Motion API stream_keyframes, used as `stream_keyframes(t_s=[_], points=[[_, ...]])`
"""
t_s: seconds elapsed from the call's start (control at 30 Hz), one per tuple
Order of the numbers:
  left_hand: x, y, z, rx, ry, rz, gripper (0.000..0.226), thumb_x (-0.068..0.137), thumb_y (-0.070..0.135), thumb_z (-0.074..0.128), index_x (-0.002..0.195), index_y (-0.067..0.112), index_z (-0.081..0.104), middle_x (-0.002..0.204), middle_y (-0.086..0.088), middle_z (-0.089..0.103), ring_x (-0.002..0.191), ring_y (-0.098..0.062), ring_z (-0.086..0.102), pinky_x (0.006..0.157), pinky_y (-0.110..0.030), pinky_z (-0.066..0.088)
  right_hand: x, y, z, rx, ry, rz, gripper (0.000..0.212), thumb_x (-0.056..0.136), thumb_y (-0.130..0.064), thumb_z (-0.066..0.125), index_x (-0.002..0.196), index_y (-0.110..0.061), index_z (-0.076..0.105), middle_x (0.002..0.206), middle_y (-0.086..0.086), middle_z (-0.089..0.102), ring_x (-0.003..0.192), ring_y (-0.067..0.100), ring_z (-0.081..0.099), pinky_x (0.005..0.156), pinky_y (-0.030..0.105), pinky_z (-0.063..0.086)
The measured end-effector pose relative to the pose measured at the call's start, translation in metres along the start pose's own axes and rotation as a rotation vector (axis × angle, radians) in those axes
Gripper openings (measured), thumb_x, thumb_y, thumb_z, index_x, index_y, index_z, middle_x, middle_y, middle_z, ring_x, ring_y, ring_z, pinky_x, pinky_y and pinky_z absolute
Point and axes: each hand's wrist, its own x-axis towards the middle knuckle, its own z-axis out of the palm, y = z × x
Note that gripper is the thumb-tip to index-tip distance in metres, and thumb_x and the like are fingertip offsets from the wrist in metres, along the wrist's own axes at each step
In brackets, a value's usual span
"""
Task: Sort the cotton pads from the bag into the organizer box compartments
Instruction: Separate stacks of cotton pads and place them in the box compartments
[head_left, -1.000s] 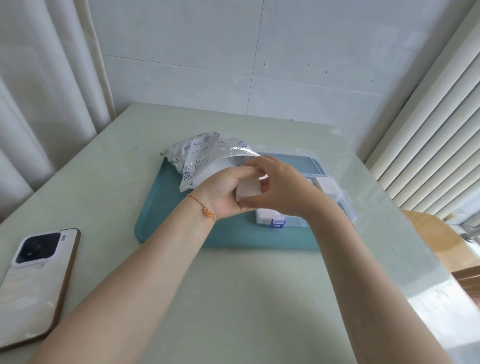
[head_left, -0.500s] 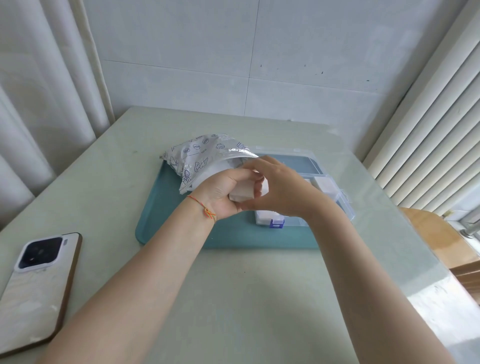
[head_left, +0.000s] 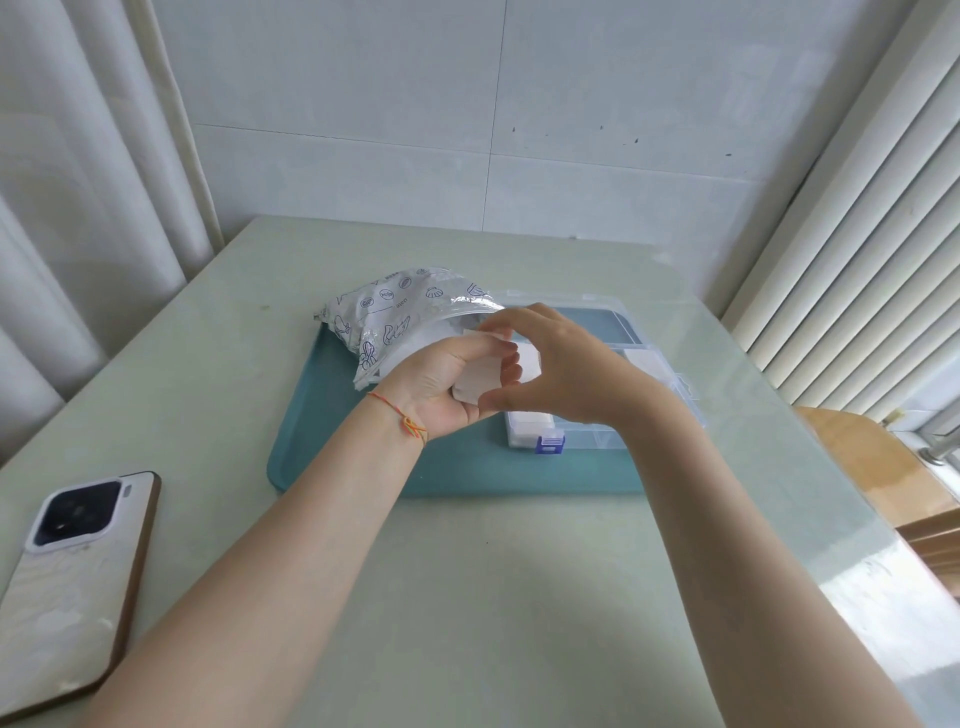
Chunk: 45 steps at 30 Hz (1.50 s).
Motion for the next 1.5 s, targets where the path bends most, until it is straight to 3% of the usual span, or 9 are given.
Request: stream_keyframes(t_s=[0.1, 0.23, 0.4, 0.57, 0.7, 0.83, 1.17, 1.33, 1.5], points=[[0.001, -0.001, 0.0, -0.018, 0.008, -0.001, 0.019, 0.086, 0.003, 0.063, 0.085, 0.022, 0.066, 0.087, 0.005, 0.058, 0.072, -0.009, 0.055, 0.067, -0.021, 0.049, 0.0, -0.003, 0.003, 0.007, 0.002, 0.0, 0.067, 0.071, -0.042, 0.082, 0.129, -0.034, 0.051, 0.12, -0.014, 0.048, 0.114, 0.008, 0.045, 0.098, 0.032, 0.041], [0.001, 0.0, 0.0, -0.032, -0.016, -0.01, 0.023, 0.072, 0.007, 0.069, 0.087, 0.023, 0.066, 0.092, 0.007, 0.057, 0.074, -0.008, 0.053, 0.064, -0.018, 0.049, 0.002, -0.007, 0.007, 0.025, 0.048, -0.015, 0.053, 0.076, -0.036, 0.08, 0.121, -0.027, 0.054, 0.115, -0.008, 0.049, 0.106, 0.011, 0.046, 0.088, 0.028, 0.04], [0.002, -0.003, 0.002, 0.016, -0.003, 0.043, 0.019, 0.089, 0.001, 0.057, 0.083, 0.019, 0.06, 0.079, 0.006, 0.053, 0.071, -0.008, 0.049, 0.058, -0.015, 0.046, 0.002, -0.008, 0.011, 0.001, 0.039, 0.004, 0.063, 0.071, -0.042, 0.081, 0.126, -0.028, 0.053, 0.117, -0.009, 0.049, 0.113, 0.012, 0.045, 0.101, 0.037, 0.041], [0.0, -0.002, 0.005, 0.069, 0.011, 0.046, 0.02, 0.091, 0.001, 0.054, 0.081, 0.017, 0.058, 0.068, 0.006, 0.051, 0.058, -0.005, 0.048, 0.053, -0.013, 0.042, 0.001, -0.009, 0.009, 0.002, 0.042, -0.017, 0.057, 0.072, -0.038, 0.08, 0.122, -0.032, 0.054, 0.116, -0.01, 0.048, 0.111, 0.012, 0.046, 0.102, 0.041, 0.041], [-0.002, 0.001, 0.002, 0.025, 0.01, -0.004, 0.014, 0.088, 0.004, 0.059, 0.088, 0.018, 0.064, 0.074, 0.002, 0.062, 0.063, -0.01, 0.063, 0.056, -0.021, 0.053, 0.0, -0.006, 0.004, 0.054, 0.021, -0.024, 0.059, 0.074, -0.033, 0.082, 0.125, -0.036, 0.053, 0.118, -0.009, 0.049, 0.11, 0.008, 0.047, 0.094, 0.029, 0.043], [-0.002, 0.001, 0.002, -0.005, 0.057, -0.024, 0.016, 0.09, 0.005, 0.061, 0.086, 0.02, 0.066, 0.08, 0.003, 0.061, 0.07, -0.011, 0.062, 0.058, -0.022, 0.054, 0.001, -0.002, 0.0, 0.096, 0.008, -0.022, 0.06, 0.074, -0.033, 0.083, 0.126, -0.035, 0.054, 0.121, -0.009, 0.049, 0.113, 0.007, 0.045, 0.084, 0.015, 0.037], [-0.001, 0.002, 0.0, -0.024, 0.054, -0.002, 0.016, 0.087, 0.009, 0.066, 0.085, 0.024, 0.065, 0.076, 0.01, 0.057, 0.06, -0.006, 0.052, 0.057, -0.018, 0.047, 0.003, 0.002, 0.006, 0.081, 0.026, -0.032, 0.064, 0.073, -0.037, 0.083, 0.128, -0.035, 0.051, 0.123, -0.008, 0.05, 0.119, 0.009, 0.044, 0.1, 0.034, 0.042], [0.001, 0.001, -0.001, -0.101, 0.016, 0.014, 0.02, 0.088, 0.002, 0.062, 0.091, 0.021, 0.063, 0.073, 0.008, 0.057, 0.059, -0.006, 0.052, 0.055, -0.016, 0.046, 0.003, -0.001, 0.007, 0.107, 0.078, -0.054, 0.069, 0.073, -0.037, 0.083, 0.132, -0.036, 0.048, 0.126, -0.009, 0.048, 0.122, 0.008, 0.044, 0.101, 0.029, 0.04], [0.002, 0.002, -0.003, -0.161, -0.032, -0.009, 0.014, 0.083, 0.001, 0.059, 0.09, 0.012, 0.063, 0.081, -0.003, 0.061, 0.074, -0.013, 0.061, 0.06, -0.02, 0.053, 0.004, -0.001, 0.007, 0.054, 0.086, -0.05, 0.056, 0.074, -0.033, 0.082, 0.124, -0.032, 0.057, 0.122, -0.009, 0.049, 0.118, 0.011, 0.047, 0.103, 0.036, 0.042]])
